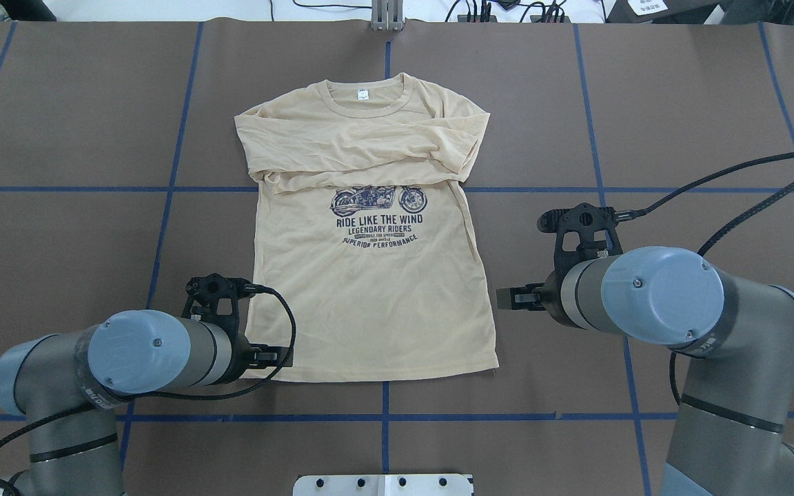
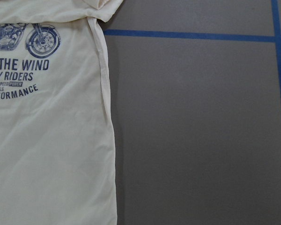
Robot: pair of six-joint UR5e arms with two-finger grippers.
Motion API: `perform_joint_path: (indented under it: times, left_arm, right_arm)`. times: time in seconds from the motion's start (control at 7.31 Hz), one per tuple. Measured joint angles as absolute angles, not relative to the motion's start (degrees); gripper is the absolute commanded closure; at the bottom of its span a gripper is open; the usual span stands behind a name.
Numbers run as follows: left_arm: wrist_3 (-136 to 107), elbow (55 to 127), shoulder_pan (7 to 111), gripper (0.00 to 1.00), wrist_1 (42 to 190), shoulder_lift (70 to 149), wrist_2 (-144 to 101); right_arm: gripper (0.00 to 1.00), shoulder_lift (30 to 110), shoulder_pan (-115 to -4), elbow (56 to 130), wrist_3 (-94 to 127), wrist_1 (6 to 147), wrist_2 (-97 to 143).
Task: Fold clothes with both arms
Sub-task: 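Lower both grippers onto the hem corners nearest the robot and grasp them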
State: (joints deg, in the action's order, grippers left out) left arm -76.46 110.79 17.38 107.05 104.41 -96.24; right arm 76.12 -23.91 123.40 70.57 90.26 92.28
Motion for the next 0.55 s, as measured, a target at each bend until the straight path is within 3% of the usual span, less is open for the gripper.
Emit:
perform_joint_path:
  times: [0.27,0.55]
  left_arm:
    - [-76.5,109.8,17.1,0.4,107.0,104.3,-96.3]
    - [-76.5,109.1,17.1,0.46,107.1,104.3,-96.4]
  right_arm:
    - [0.0,76.1,-23.9,123.4,70.6,90.3,92.2]
    - [0.0,76.1,-23.8,123.4,70.6,90.3,92.2]
